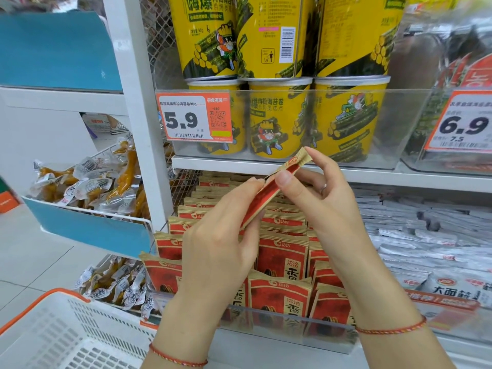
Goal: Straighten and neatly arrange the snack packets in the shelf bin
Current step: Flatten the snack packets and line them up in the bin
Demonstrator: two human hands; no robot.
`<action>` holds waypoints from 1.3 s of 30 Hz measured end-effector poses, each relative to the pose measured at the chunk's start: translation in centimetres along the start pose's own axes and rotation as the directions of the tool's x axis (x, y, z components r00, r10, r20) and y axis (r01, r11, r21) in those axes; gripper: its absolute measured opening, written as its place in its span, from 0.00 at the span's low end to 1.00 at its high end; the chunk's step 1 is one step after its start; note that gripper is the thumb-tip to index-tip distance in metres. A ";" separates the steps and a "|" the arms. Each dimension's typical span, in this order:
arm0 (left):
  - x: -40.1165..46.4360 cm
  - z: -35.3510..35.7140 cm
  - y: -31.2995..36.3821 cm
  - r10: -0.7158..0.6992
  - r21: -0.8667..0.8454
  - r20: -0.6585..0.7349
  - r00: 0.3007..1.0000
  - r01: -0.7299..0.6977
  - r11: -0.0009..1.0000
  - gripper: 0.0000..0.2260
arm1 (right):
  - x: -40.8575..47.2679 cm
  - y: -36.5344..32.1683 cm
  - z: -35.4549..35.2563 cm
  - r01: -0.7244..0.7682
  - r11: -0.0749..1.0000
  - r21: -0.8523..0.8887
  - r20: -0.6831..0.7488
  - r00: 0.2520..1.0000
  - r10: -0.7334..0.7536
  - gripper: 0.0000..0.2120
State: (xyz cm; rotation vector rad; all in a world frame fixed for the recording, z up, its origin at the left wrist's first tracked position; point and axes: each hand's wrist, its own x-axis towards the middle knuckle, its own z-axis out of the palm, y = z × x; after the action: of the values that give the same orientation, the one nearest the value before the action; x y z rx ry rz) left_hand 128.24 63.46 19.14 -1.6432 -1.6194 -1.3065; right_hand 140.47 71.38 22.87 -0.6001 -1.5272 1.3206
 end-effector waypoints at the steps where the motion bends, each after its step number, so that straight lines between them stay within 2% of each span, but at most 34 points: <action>1: 0.0 0.0 0.0 0.002 0.000 0.005 1.000 -0.002 1.000 0.18 | 0.0 0.0 0.1 0.002 1.000 0.000 -0.008 1.000 -0.002 0.44; 5: 0.3 -0.4 0.0 -0.036 -0.081 0.055 0.998 0.041 0.996 0.21 | -0.2 0.3 0.4 0.014 1.000 0.004 -0.039 0.999 -0.014 0.45; 7: 0.4 -0.9 0.1 -0.152 -0.237 0.113 0.982 0.175 0.956 0.23 | -0.3 0.4 0.5 0.035 0.999 0.009 -0.067 0.997 -0.034 0.45; 9: 0.6 -1.6 0.3 -0.295 -0.408 0.191 0.936 0.349 0.844 0.24 | -0.4 0.3 0.5 0.061 0.998 0.013 -0.104 0.993 -0.060 0.44; 11: 0.9 -2.3 -0.1 -0.371 -0.533 0.253 0.893 0.449 0.717 0.21 | -0.4 0.2 0.4 0.078 0.997 0.015 -0.143 0.987 -0.075 0.43; 15: 1.4 -3.9 -1.7 -0.420 -0.572 0.374 0.827 0.562 0.597 0.14 | -0.3 0.3 0.1 0.083 0.996 0.040 -0.226 0.971 -0.072 0.42; 17: 1.4 -4.3 -2.3 -0.410 -0.538 0.447 0.795 0.605 0.586 0.10 | -0.2 0.3 0.0 0.085 0.996 0.041 -0.246 0.967 -0.072 0.42; 19: 1.4 -4.3 -2.5 -0.428 -0.512 0.463 0.776 0.628 0.586 0.06 | -0.2 0.4 0.0 0.089 0.995 0.035 -0.258 0.963 -0.077 0.42; 25: 1.1 -3.5 -2.5 -0.507 -0.455 0.293 0.810 0.585 0.671 0.05 | -0.1 0.4 -0.1 0.088 0.996 0.015 -0.257 0.963 -0.081 0.42; 27: 1.2 -3.3 -2.5 -0.518 -0.477 0.258 0.816 0.573 0.666 0.07 | -0.1 0.4 -0.2 0.092 0.996 0.014 -0.258 0.962 -0.086 0.40; 33: 1.6 -3.5 -2.1 -0.530 -0.531 0.266 0.805 0.581 0.616 0.07 | 0.0 0.4 -0.2 0.100 0.991 0.085 -0.260 0.963 -0.074 0.39; 39: 1.5 -3.6 -2.0 -0.523 -0.552 0.253 0.814 0.566 0.612 0.08 | -0.1 0.2 0.0 0.129 0.985 0.111 -0.277 0.956 -0.094 0.37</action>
State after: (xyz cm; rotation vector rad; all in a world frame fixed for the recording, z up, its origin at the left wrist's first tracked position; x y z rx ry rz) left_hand 125.05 61.45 21.37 -1.5644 -1.9674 -2.3196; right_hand 140.41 71.35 22.66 -0.5781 -1.2254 1.1861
